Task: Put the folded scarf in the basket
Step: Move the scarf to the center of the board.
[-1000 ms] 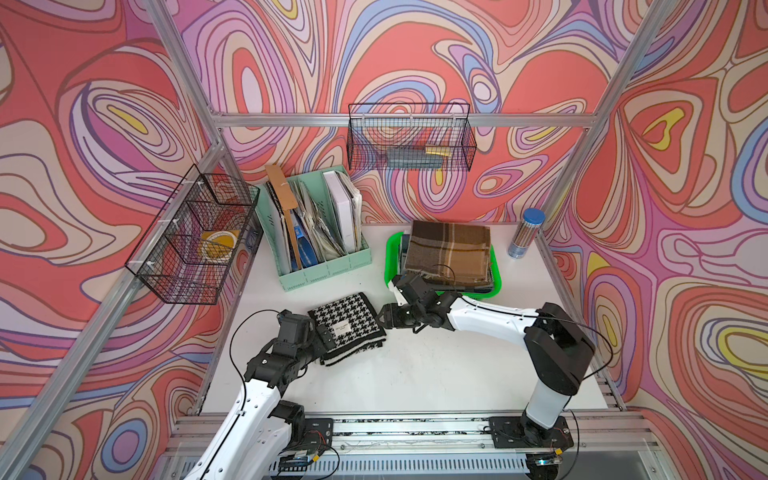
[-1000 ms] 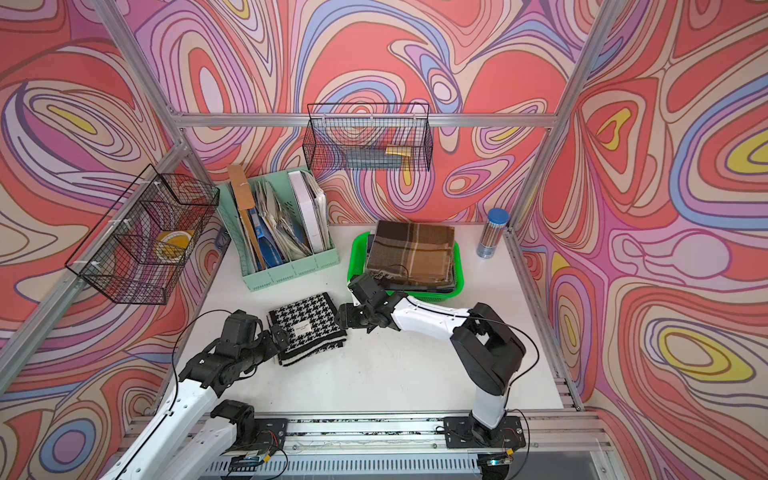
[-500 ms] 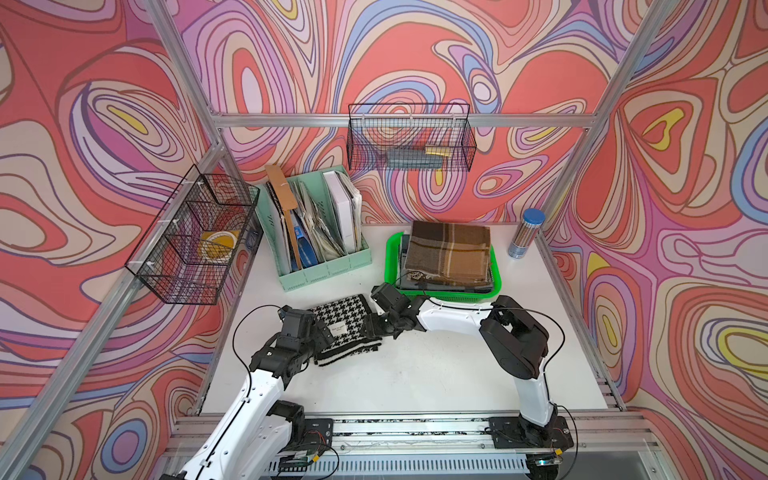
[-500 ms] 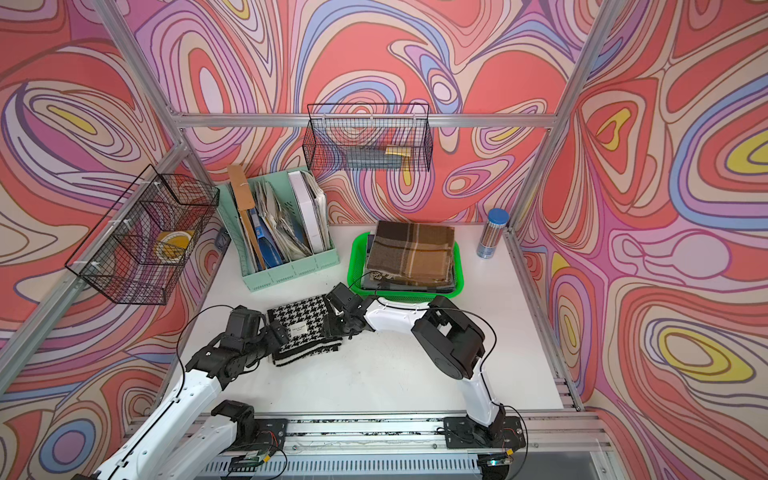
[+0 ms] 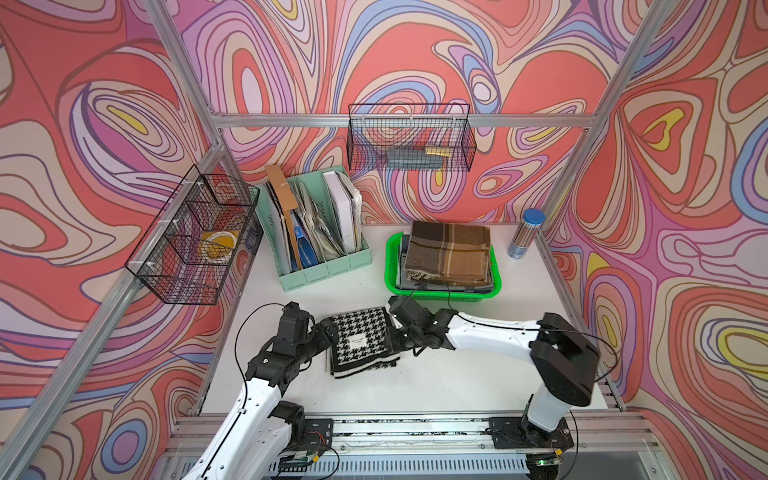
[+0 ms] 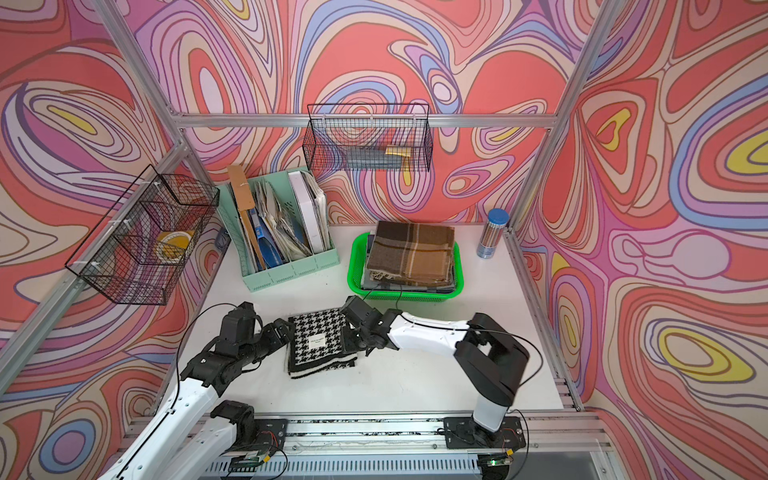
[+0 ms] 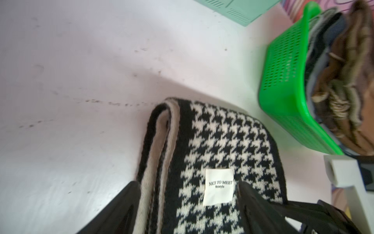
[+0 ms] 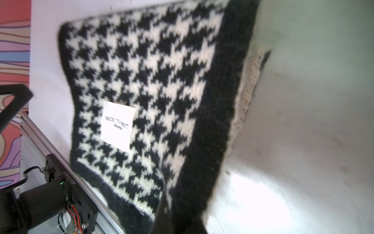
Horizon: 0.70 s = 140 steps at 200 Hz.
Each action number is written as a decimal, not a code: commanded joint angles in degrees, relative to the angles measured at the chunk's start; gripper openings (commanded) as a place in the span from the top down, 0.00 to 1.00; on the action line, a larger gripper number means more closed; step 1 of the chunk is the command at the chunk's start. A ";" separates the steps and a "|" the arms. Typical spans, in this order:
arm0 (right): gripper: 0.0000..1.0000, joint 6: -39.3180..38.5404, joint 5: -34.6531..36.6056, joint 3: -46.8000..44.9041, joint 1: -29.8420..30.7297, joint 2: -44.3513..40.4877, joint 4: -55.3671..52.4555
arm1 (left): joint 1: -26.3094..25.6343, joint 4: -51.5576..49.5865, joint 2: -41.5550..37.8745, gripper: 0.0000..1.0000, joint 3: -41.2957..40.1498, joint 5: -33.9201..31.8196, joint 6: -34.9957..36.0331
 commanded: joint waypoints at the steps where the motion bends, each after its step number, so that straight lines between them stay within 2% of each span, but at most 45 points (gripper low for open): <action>1: 1.00 2.46 6.25 -7.48 0.20 -8.80 -4.80 | -2.99 8.08 1.36 0.20 -2.21 8.00 0.18; 31: 1.00 6.85 9.38 -15.51 0.18 -18.35 -8.66 | -14.92 14.57 8.67 0.19 -0.90 2.31 -0.42; 54: 1.00 9.44 10.30 -19.76 0.23 -24.33 -9.59 | -19.26 19.11 16.07 0.20 0.10 2.17 -1.27; 82: 0.68 10.56 10.84 -20.36 0.15 -26.49 -11.82 | -21.75 24.95 21.70 0.18 -0.06 3.15 -1.90; 99: 0.60 10.21 10.58 -19.28 0.22 -25.70 -12.70 | -22.53 24.99 23.33 0.18 0.72 1.92 -1.36; 140: 0.31 10.49 13.44 -20.65 -1.22 -28.65 -9.08 | -22.93 24.31 26.15 0.19 1.63 2.18 -0.14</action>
